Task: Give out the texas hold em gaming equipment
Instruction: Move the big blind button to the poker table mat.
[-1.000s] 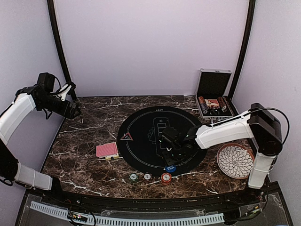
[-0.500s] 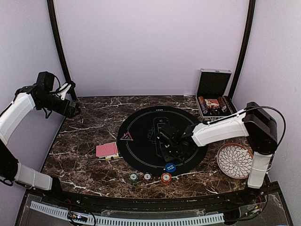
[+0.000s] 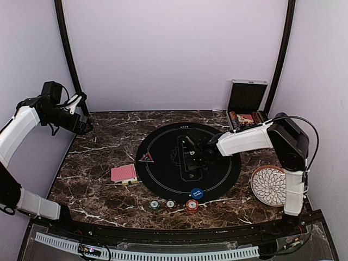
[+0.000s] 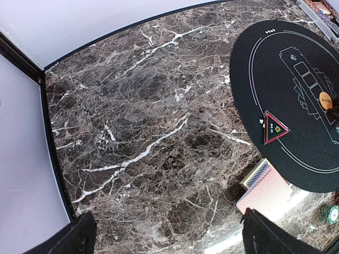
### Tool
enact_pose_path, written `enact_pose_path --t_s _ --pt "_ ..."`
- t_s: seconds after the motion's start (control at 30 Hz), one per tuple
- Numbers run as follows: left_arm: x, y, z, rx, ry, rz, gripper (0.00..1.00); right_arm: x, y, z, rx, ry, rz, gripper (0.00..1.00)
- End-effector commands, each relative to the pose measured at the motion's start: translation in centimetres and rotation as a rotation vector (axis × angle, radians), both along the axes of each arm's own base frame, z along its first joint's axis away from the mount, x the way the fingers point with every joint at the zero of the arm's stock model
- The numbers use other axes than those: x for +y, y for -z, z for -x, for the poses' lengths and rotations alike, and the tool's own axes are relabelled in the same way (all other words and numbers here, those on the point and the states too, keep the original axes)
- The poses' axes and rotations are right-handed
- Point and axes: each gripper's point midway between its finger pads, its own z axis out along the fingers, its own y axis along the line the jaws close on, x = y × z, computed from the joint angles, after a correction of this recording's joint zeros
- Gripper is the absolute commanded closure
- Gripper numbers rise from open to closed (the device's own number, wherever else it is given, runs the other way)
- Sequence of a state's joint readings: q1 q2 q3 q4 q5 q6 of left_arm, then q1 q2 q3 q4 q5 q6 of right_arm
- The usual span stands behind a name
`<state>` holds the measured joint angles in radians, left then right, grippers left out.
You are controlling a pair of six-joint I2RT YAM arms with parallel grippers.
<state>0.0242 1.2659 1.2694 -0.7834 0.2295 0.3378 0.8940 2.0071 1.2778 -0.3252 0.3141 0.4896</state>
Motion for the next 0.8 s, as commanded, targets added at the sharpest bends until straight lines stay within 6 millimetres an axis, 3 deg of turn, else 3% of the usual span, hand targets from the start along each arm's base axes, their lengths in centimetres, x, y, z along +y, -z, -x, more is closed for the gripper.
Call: enact_pose_path --t_s 0.0,0.13,0.4,0.77 --pt "-0.3 -1.0 0.4 -0.012 0.017 0.009 0.01 -1.9 2.0 -4.3 -0.03 0.046 0.045 0.6" --pt "-0.4 -0.8 0.5 -0.003 0.02 0.014 0.01 -1.0 1.3 -8.0 -0.065 0.04 0.027 0.59" --pt "-0.5 -0.3 0.9 0.002 0.028 0.015 0.01 -0.5 1.7 -13.8 -0.094 0.067 0.011 0.6" --pt "-0.8 0.7 1.1 0.04 0.043 0.027 0.01 0.8 2.5 -17.3 -0.082 0.044 -0.025 0.58"
